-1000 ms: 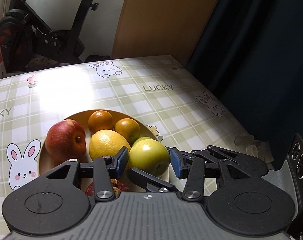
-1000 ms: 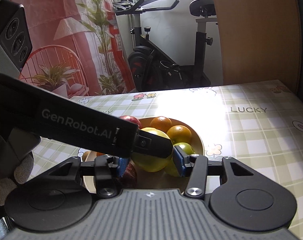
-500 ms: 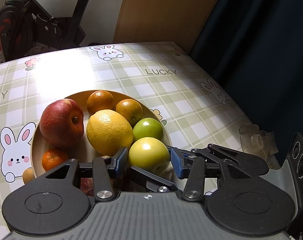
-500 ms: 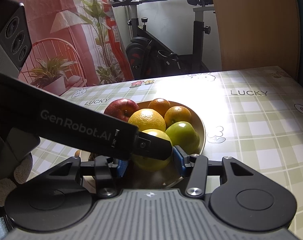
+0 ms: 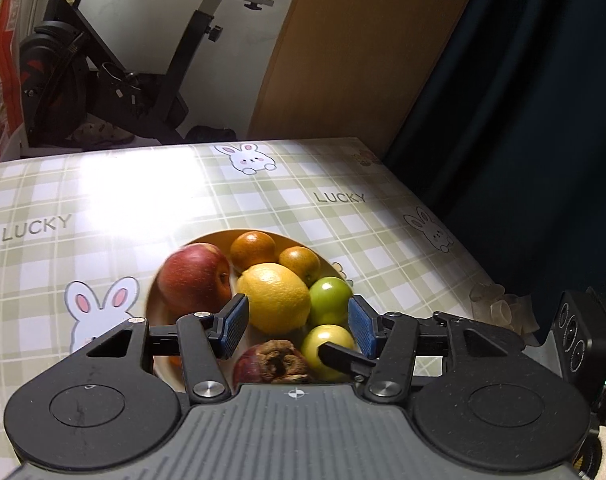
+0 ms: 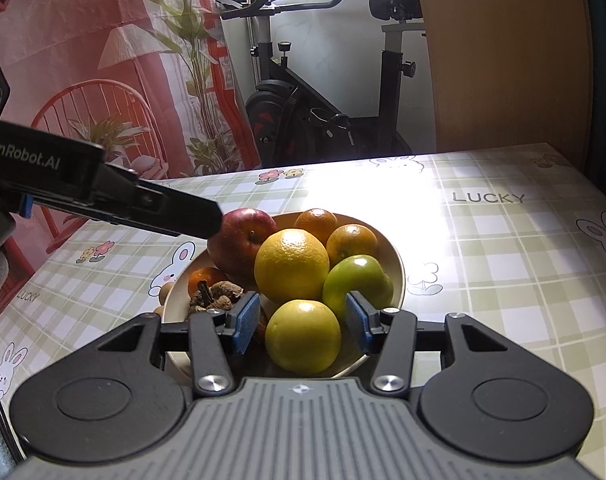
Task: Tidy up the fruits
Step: 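Withdraw the open left tool from the plate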
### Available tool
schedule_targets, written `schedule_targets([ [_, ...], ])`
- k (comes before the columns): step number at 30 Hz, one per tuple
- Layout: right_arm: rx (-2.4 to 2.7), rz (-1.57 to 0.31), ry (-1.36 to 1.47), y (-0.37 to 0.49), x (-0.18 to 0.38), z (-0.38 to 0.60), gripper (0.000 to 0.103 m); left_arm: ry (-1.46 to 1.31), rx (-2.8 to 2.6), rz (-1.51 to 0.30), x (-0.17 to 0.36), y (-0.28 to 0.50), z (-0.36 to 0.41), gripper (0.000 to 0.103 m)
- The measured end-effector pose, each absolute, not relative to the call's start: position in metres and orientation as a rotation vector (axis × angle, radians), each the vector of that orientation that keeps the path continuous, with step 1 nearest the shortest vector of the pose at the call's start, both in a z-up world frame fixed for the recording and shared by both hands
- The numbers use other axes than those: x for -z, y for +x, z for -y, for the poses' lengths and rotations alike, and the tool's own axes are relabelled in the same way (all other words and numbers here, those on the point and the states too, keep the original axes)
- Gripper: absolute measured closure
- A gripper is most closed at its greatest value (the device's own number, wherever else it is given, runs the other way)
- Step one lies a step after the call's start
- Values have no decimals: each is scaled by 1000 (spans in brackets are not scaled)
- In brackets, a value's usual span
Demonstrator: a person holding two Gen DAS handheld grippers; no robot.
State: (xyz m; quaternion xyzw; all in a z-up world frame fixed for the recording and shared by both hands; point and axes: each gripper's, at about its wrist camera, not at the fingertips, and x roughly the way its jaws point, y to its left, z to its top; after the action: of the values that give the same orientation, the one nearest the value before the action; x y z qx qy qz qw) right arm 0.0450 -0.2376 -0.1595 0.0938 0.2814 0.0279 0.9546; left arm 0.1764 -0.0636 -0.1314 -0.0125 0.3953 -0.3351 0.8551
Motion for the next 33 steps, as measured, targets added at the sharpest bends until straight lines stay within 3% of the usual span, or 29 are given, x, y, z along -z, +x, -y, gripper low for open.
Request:
schedule_targets([
  [11, -185, -527, 83, 48, 135, 181, 60, -61, 569, -812, 131, 186, -8, 47],
  [15, -267, -583, 29, 54, 148, 144, 65, -85, 546, -827, 143, 188, -23, 47],
  [25, -272, -730, -7, 81, 193, 107, 65, -103, 494, -832, 167, 190, -59, 47],
  [33, -241, -713, -55, 90, 195, 104, 81, -114, 482, -841, 180, 198, -67, 47],
])
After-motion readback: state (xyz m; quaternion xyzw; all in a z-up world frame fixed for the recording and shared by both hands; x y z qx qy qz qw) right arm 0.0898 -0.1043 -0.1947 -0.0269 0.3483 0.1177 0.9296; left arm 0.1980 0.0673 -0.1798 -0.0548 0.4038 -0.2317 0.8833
